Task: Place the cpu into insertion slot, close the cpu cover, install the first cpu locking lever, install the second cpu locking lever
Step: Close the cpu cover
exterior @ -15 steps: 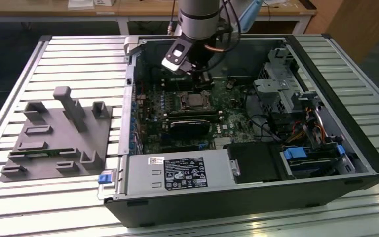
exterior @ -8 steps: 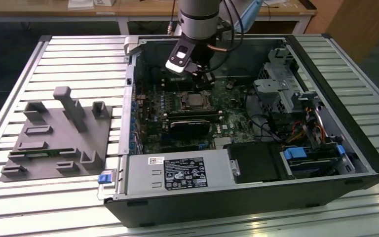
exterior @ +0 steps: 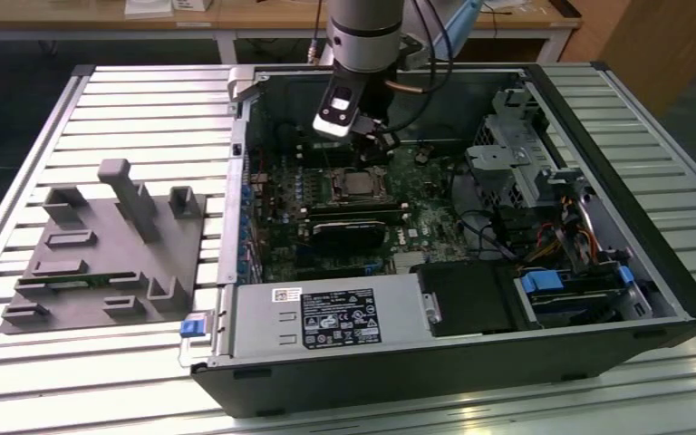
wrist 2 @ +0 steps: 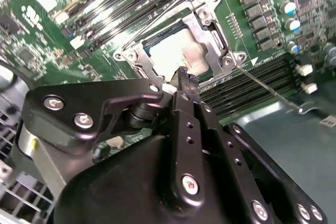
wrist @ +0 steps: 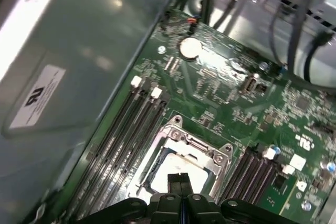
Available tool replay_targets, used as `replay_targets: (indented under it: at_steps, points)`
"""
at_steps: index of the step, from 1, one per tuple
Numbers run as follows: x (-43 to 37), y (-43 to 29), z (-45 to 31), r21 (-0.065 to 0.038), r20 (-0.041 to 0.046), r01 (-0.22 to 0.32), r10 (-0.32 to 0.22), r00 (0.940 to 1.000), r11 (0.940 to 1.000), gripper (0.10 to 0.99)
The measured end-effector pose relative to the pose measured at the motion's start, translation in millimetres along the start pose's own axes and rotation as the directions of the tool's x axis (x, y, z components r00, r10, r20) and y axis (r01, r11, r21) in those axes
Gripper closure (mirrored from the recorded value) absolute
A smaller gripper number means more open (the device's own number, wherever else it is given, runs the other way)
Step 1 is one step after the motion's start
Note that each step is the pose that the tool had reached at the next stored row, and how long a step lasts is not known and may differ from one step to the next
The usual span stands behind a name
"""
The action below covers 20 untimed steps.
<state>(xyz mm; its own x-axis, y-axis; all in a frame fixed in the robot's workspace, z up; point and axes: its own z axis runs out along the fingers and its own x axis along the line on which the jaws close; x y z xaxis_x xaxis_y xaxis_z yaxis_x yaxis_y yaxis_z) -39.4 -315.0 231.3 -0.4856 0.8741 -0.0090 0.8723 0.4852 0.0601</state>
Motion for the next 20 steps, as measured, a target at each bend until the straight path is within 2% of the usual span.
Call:
replay_targets:
  at_steps: [5, 10, 13, 15, 20]
  points:
    - [0.0, 0.0, 0.1, -0.001, -0.0054, 0.09, -0.09, 0.9959, 0.996, 0.98]
    - [0.0, 0.0, 0.2, -0.003, -0.0107, 0.18, -0.18, 0.9836, 0.9836, 0.98]
    - [0.0, 0.0, 0.3, -0.004, -0.0137, 0.233, -0.233, 0.9724, 0.9725, 0.98]
    - [0.0, 0.0, 0.3, -0.005, -0.0159, 0.269, -0.269, 0.9629, 0.9631, 0.98]
    - [0.0, 0.0, 0.4, -0.007, -0.0208, 0.354, -0.354, 0.9349, 0.9351, 0.98]
